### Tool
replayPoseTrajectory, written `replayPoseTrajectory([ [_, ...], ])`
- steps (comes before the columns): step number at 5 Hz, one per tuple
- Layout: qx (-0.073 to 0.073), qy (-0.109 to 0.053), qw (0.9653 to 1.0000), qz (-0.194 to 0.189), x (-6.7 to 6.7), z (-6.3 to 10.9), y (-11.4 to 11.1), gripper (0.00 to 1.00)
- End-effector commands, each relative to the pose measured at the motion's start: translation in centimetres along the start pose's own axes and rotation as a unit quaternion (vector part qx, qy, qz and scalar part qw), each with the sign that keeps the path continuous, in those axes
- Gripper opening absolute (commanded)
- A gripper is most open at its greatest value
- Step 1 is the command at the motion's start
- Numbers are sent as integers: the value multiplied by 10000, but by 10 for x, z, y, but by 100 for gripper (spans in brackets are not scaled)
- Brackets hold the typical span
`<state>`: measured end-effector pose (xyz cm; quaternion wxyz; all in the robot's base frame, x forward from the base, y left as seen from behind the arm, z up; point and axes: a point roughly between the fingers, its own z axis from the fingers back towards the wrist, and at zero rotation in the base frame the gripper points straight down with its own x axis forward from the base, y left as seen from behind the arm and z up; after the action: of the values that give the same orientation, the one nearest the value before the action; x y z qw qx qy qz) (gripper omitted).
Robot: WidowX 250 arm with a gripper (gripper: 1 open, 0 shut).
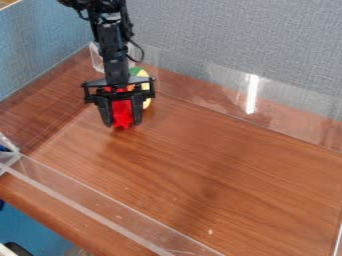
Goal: Put the red object to the right side of the table
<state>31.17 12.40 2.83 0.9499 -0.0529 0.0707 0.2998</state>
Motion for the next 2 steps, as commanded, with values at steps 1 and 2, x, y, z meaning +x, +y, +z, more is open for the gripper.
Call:
replayPoseTrajectory([
  [1,-84,-364,9993,-70,1,28,0,0],
  [2,-99,-362,9992,-147,-1,29,0,0],
])
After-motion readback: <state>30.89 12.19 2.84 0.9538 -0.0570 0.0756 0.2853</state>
